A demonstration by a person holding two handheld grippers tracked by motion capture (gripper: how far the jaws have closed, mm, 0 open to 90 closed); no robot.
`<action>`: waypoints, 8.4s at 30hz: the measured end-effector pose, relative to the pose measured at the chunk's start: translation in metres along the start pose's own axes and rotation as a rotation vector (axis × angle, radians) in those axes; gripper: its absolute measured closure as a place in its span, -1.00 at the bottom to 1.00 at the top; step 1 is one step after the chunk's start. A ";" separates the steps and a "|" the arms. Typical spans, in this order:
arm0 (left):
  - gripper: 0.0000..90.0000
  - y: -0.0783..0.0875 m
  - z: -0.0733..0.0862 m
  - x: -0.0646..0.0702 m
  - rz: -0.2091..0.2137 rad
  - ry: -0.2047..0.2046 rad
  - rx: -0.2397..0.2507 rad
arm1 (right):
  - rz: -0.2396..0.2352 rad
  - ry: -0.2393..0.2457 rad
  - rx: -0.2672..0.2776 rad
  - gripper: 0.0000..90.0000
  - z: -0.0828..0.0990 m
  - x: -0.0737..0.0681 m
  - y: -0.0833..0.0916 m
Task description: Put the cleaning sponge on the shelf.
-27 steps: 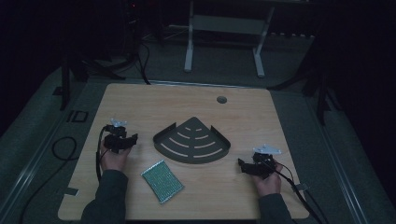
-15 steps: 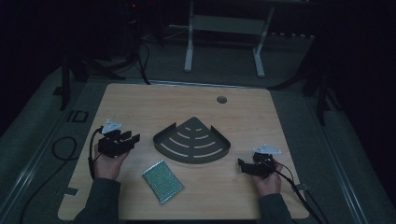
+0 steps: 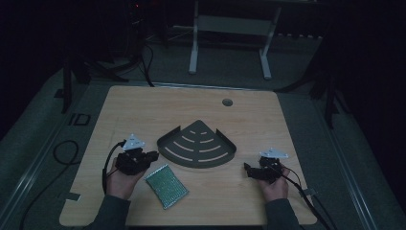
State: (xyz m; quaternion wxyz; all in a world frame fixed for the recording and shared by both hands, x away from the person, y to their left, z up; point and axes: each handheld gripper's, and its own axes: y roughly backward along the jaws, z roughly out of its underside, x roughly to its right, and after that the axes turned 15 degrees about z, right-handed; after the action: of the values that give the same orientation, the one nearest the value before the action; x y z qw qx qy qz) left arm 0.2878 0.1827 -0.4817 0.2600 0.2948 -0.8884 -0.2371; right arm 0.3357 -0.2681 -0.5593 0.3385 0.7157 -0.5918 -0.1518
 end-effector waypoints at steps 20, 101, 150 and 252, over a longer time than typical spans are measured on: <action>1.00 -0.019 0.054 0.030 0.063 0.007 -0.159 | -0.002 0.003 0.002 -0.63 0.000 0.000 0.000; 0.70 0.031 0.016 -0.105 -0.094 0.374 -0.316 | -0.011 0.009 0.003 -0.63 -0.003 0.000 -0.003; 1.00 0.014 -0.001 -0.113 0.022 0.360 -0.613 | -0.011 0.010 0.003 -0.63 -0.003 0.000 -0.003; 1.00 0.004 -0.143 -0.064 -0.039 0.020 -0.507 | -0.012 0.010 0.003 -0.63 -0.003 0.000 -0.003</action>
State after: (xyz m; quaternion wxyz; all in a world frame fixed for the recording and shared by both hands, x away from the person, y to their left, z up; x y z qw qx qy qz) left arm 0.4161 0.1886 -0.3926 0.3298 0.2397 -0.7921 -0.4543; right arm 0.3400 -0.2668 -0.5593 0.3395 0.7206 -0.5858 -0.1492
